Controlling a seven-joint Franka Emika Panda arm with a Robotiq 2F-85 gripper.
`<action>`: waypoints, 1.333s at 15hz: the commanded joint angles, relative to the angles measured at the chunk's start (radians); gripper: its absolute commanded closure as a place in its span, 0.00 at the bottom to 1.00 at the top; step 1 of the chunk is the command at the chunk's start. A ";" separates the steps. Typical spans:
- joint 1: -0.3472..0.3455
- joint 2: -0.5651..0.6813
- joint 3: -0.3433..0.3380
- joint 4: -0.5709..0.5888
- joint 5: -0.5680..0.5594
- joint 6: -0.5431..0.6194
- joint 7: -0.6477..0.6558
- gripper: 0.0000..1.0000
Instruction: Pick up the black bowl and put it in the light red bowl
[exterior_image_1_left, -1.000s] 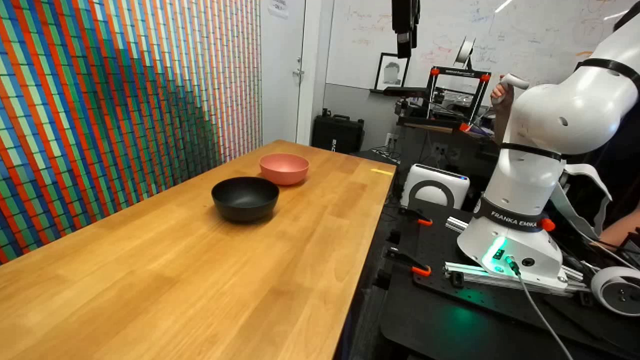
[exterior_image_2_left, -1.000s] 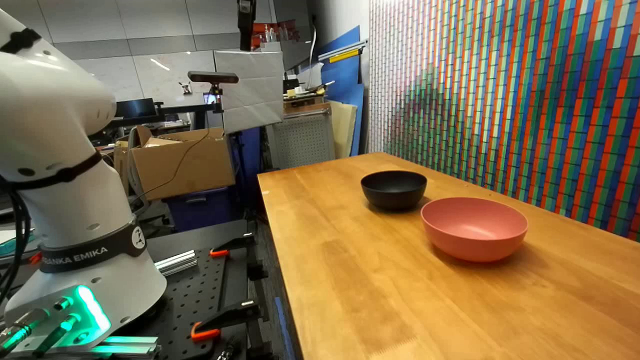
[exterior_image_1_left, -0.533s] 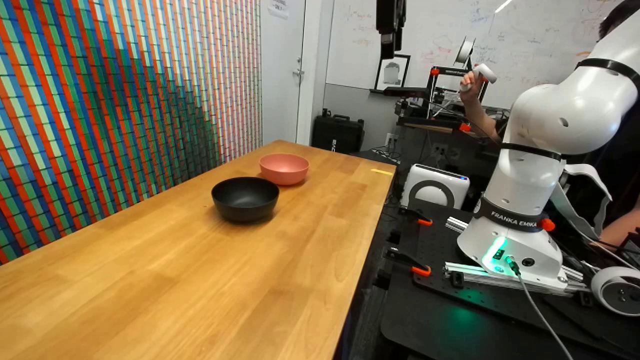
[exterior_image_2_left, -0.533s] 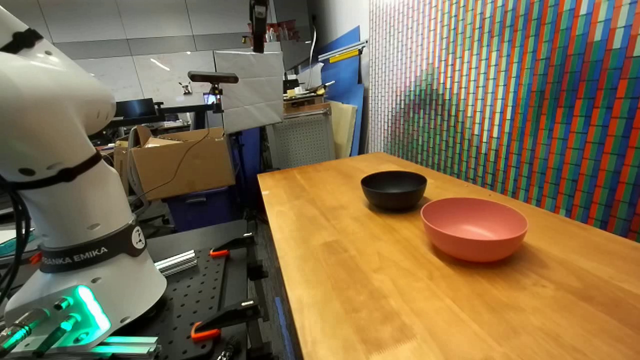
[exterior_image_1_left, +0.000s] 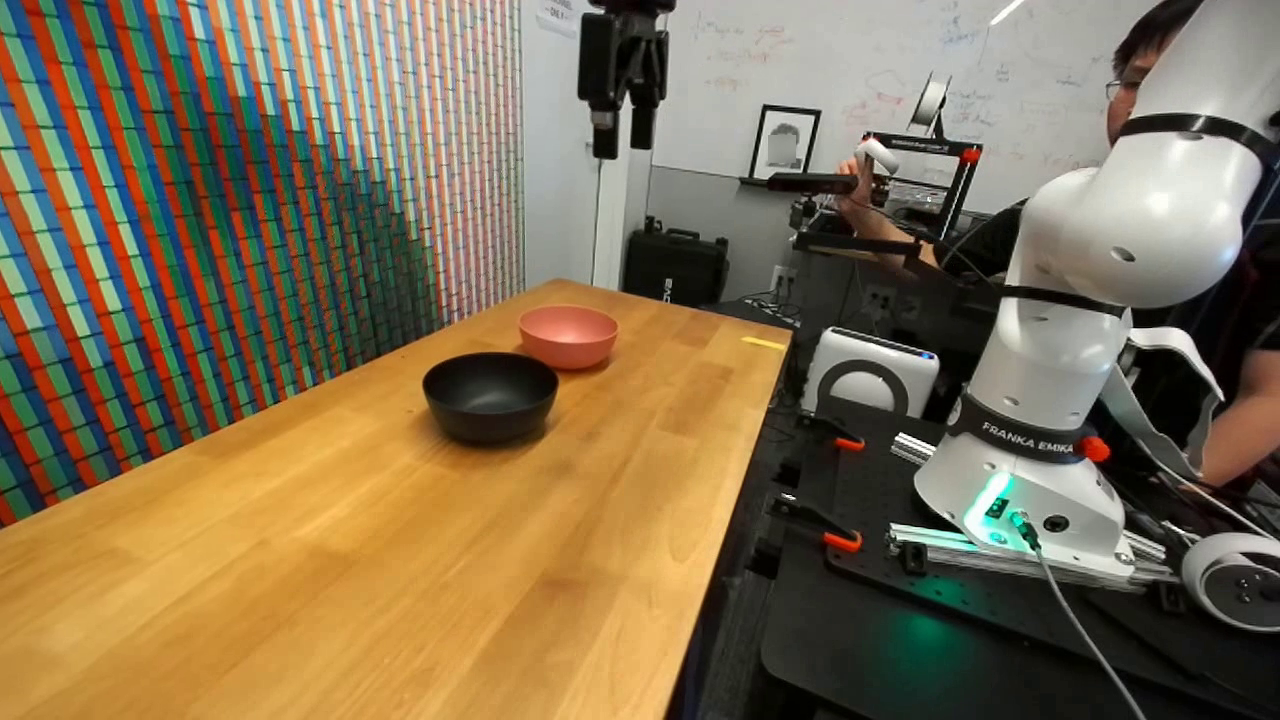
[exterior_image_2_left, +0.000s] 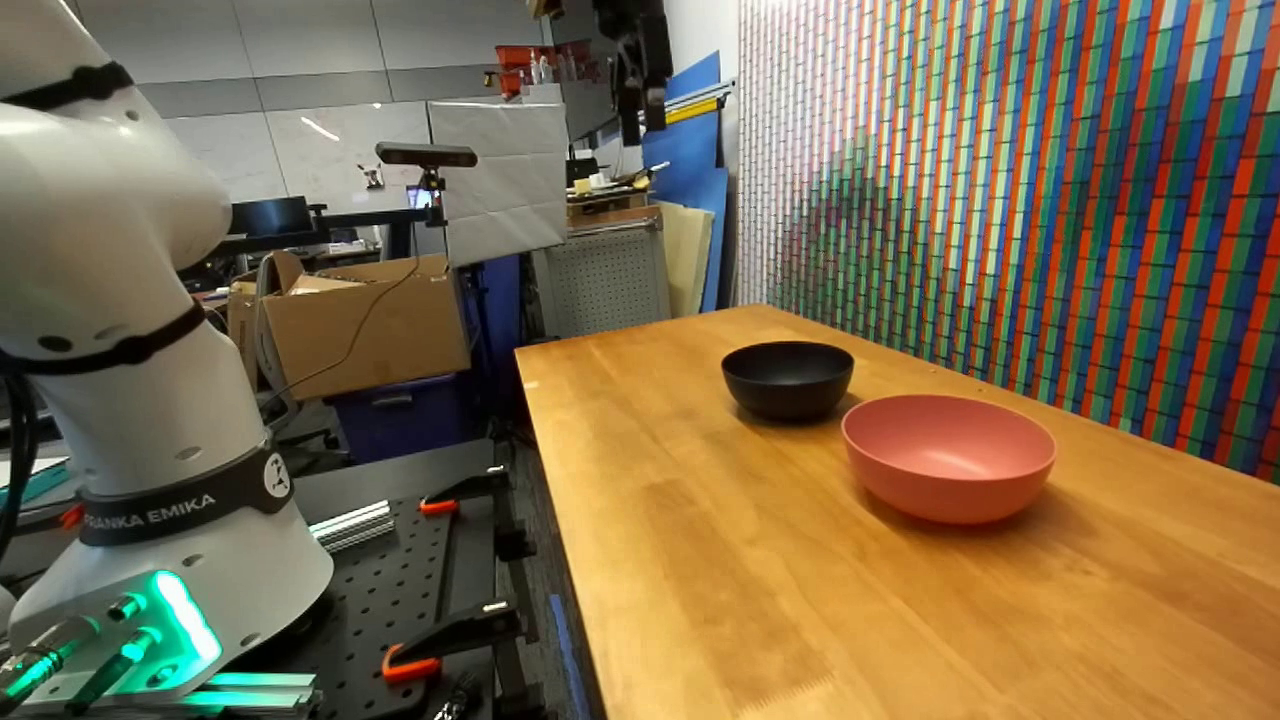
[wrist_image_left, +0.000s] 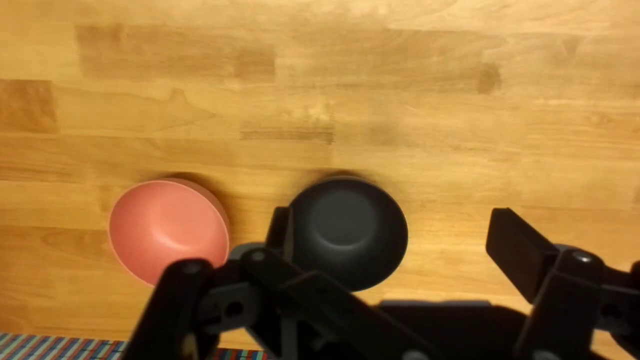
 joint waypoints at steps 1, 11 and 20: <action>0.039 0.219 -0.015 0.142 -0.001 0.072 0.036 0.00; 0.172 0.611 -0.077 0.367 -0.020 0.228 0.136 0.00; 0.260 0.789 -0.196 0.447 -0.091 0.274 0.199 0.00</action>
